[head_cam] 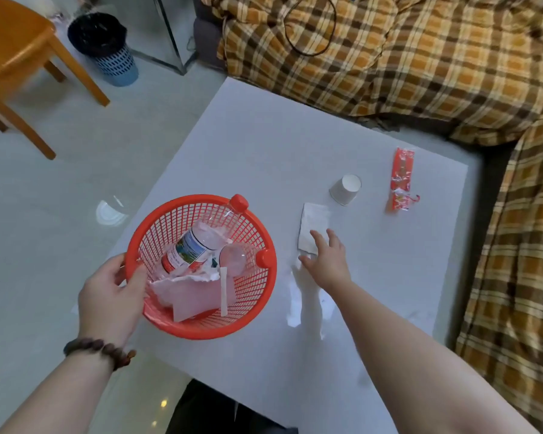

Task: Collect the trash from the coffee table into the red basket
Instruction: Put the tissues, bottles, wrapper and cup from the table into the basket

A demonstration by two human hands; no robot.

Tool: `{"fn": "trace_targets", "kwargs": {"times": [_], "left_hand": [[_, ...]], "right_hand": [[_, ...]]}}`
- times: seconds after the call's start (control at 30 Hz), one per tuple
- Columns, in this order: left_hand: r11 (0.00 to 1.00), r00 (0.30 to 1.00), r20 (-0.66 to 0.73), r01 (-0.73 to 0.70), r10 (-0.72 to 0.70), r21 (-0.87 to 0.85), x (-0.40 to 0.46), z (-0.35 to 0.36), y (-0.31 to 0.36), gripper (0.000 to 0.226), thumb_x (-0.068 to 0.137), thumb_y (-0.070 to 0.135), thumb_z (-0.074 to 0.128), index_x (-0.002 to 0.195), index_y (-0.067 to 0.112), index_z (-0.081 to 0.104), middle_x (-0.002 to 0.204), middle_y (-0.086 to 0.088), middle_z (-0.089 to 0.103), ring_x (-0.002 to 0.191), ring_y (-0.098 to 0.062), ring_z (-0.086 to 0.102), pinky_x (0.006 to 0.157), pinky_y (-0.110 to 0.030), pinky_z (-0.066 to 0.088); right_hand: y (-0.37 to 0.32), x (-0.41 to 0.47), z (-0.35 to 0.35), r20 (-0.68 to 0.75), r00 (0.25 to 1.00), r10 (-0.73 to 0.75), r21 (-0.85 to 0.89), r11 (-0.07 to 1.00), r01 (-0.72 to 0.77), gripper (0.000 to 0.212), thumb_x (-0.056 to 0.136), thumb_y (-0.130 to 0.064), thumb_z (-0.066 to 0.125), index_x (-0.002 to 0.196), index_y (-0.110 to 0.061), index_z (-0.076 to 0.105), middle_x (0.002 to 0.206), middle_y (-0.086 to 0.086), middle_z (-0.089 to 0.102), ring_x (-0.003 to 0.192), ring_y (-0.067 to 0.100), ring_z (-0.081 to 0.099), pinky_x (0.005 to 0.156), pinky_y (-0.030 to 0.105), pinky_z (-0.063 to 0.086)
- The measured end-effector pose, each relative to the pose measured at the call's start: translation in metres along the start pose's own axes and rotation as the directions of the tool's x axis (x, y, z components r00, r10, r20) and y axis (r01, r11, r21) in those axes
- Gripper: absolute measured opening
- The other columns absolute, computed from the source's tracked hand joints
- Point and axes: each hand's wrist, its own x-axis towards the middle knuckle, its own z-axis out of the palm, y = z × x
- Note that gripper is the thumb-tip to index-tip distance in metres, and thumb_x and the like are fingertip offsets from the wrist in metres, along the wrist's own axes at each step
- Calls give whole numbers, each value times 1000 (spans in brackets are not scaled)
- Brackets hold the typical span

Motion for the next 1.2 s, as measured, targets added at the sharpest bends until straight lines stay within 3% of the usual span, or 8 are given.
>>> {"fn": "trace_targets", "kwargs": {"times": [0.13, 0.27, 0.43, 0.53, 0.67, 0.83, 0.97, 1.2], "left_hand": [[998, 999, -25, 34, -35, -46, 6, 6, -15, 14, 81, 42, 57, 82, 52, 66, 81, 16, 72, 72, -10, 70, 62, -32, 55], [997, 997, -53, 51, -54, -57, 7, 7, -26, 18, 73, 55, 53, 85, 52, 66, 82, 17, 72, 69, -7, 71, 56, -27, 54], [999, 997, -71, 38, -38, 0, 2, 6, -21, 12, 85, 31, 59, 90, 39, 68, 83, 11, 72, 77, -16, 70, 66, -36, 56], [1000, 998, -62, 29, -29, -2, 0, 7, -11, 11, 87, 20, 61, 95, 17, 69, 88, -1, 72, 85, -25, 67, 72, -36, 54], [1000, 1000, -25, 1, -2, -27, -13, 14, 18, 7, 89, 18, 62, 89, 24, 64, 87, 2, 68, 80, -16, 62, 59, -16, 40], [998, 999, 41, -32, 34, -52, -37, 25, 47, 5, 90, 19, 60, 91, 22, 64, 89, 3, 68, 79, -14, 62, 59, -17, 42], [996, 995, 81, -58, 63, -67, -53, 35, 64, 15, 92, 21, 59, 103, 15, 67, 91, 4, 64, 83, -13, 61, 63, -19, 44], [996, 990, 121, -71, 77, -47, -66, 56, 76, 20, 90, 17, 59, 107, 11, 67, 103, -6, 71, 92, -23, 65, 78, -31, 51]], "right_hand": [[6, 53, 28, 40, 999, -18, -194, 981, 26, 63, 89, -28, 55, 144, -32, 25, 159, 2, 0, 143, 33, 2, 113, 40, 18], [7, 56, 52, -61, 998, -4, -184, 983, -7, 35, 81, -6, 43, 111, -20, 55, 129, 4, 44, 125, 31, 29, 88, 35, 42], [-6, 11, 43, -120, 992, -33, 48, 998, 39, 21, 87, -5, 49, 98, -8, 68, 104, 8, 60, 106, 30, 48, 76, 31, 39], [-41, -30, 10, -321, 939, -125, 181, 965, 190, 16, 89, -10, 54, 97, -9, 69, 102, 8, 64, 99, 31, 53, 76, 26, 34], [-96, -93, -33, -498, 814, -299, 208, 870, 447, 11, 83, -6, 62, 87, -14, 69, 93, 0, 64, 88, 19, 49, 75, 16, 32], [-125, -137, -46, -279, 789, -548, 65, 809, 585, 17, 82, -5, 63, 98, -6, 69, 105, 11, 64, 102, 31, 53, 89, 34, 41], [-111, -155, -55, -144, 869, -474, 41, 874, 484, 33, 85, -19, 65, 117, -13, 64, 126, 8, 56, 121, 29, 42, 103, 36, 32], [-25, -184, -76, -514, 844, -153, 179, 943, 280, 27, 85, -26, 64, 110, -15, 64, 117, 5, 57, 111, 19, 47, 95, 21, 35]]}}
